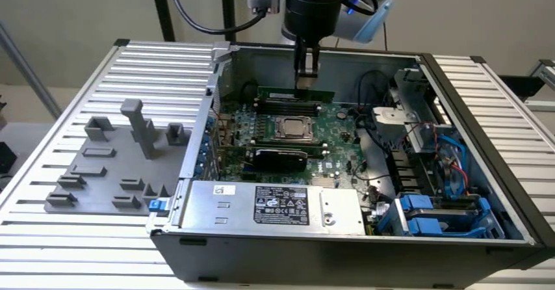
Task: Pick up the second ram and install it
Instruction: 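Insert the second ram into the second slot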
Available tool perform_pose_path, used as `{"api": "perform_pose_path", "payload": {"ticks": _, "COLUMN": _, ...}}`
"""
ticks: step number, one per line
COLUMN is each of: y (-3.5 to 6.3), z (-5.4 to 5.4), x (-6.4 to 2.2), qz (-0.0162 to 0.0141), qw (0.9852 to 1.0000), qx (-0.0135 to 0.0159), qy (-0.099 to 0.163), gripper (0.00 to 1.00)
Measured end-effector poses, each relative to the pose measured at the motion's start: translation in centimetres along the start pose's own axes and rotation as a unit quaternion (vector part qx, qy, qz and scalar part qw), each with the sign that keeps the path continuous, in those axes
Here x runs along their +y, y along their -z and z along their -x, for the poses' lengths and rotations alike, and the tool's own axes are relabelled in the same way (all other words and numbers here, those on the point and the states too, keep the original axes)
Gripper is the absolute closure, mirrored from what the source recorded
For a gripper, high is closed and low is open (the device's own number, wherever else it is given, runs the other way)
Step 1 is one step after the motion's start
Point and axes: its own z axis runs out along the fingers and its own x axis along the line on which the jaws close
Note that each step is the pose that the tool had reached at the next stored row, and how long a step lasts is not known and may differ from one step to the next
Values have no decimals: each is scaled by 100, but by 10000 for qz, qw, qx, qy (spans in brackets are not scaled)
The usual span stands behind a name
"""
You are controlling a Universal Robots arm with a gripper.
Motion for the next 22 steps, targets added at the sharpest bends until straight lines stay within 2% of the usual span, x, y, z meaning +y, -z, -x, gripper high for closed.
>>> {"api": "perform_pose_path", "payload": {"ticks": 15, "y": -2, "z": 0, "x": 0, "qz": 0, "qw": 10000, "qx": 0, "qy": 0, "gripper": 100}}
{"api": "perform_pose_path", "payload": {"ticks": 17, "y": -76, "z": 0, "x": 3, "qz": -1, "qw": 10000, "qx": -1, "qy": 0, "gripper": 100}}
{"api": "perform_pose_path", "payload": {"ticks": 22, "y": -172, "z": -2, "x": 17, "qz": -1, "qw": 10000, "qx": -1, "qy": 0, "gripper": 100}}
